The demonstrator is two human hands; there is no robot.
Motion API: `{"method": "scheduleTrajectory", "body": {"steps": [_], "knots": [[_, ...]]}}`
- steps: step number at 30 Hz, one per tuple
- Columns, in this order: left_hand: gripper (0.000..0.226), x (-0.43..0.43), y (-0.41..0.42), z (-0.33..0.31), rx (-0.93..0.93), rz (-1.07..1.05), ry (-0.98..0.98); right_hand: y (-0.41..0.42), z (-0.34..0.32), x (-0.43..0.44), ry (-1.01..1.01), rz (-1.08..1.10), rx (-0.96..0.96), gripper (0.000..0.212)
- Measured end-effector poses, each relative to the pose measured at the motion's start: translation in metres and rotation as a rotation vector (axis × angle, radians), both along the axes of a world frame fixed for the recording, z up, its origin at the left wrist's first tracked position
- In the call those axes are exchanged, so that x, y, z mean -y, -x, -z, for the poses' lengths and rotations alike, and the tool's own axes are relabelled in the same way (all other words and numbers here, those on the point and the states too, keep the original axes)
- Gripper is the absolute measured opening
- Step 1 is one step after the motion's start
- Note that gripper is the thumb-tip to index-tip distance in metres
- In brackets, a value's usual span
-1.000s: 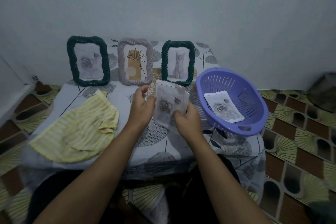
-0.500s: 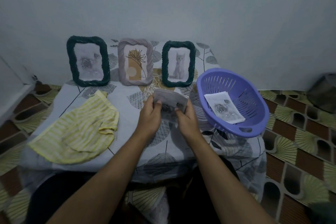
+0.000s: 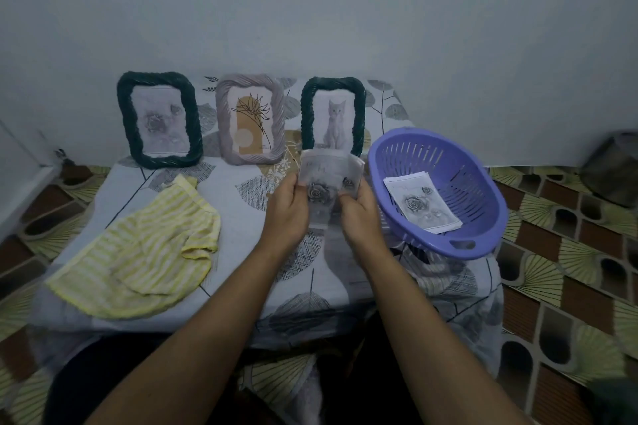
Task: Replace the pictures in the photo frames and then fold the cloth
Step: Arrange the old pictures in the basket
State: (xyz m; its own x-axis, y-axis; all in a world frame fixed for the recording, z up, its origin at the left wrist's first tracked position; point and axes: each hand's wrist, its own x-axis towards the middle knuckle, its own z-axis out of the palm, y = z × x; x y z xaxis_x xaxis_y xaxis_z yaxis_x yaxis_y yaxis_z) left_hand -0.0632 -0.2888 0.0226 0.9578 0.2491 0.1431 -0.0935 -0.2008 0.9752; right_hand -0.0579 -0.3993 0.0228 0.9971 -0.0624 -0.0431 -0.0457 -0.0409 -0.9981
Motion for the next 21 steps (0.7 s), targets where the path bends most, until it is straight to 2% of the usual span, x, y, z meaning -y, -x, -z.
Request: {"method": "scheduleTrajectory", "body": {"steps": [4,9,15,18,21], "knots": [[0.024,0.014,-0.007,-0.023,0.003,0.065,0.065,-0.012,-0.028,0.023,0.049,0.01,-0.004,0.05],[0.027,0.04,-0.023,-0.043,-0.04,0.076,0.074,-0.025,-0.052,0.061,0.085,0.05,-0.006,0.047],[0.033,0.085,-0.029,-0.059,-0.13,0.156,0.106,-0.036,-0.06,0.109,0.173,0.142,-0.051,0.031],[0.04,0.107,-0.035,-0.063,-0.216,0.208,0.133,-0.047,-0.056,0.131,0.303,0.14,-0.103,0.032],[0.036,0.125,-0.044,-0.061,-0.35,0.305,0.224,-0.058,-0.051,0.149,0.484,0.084,-0.162,0.041]]}}
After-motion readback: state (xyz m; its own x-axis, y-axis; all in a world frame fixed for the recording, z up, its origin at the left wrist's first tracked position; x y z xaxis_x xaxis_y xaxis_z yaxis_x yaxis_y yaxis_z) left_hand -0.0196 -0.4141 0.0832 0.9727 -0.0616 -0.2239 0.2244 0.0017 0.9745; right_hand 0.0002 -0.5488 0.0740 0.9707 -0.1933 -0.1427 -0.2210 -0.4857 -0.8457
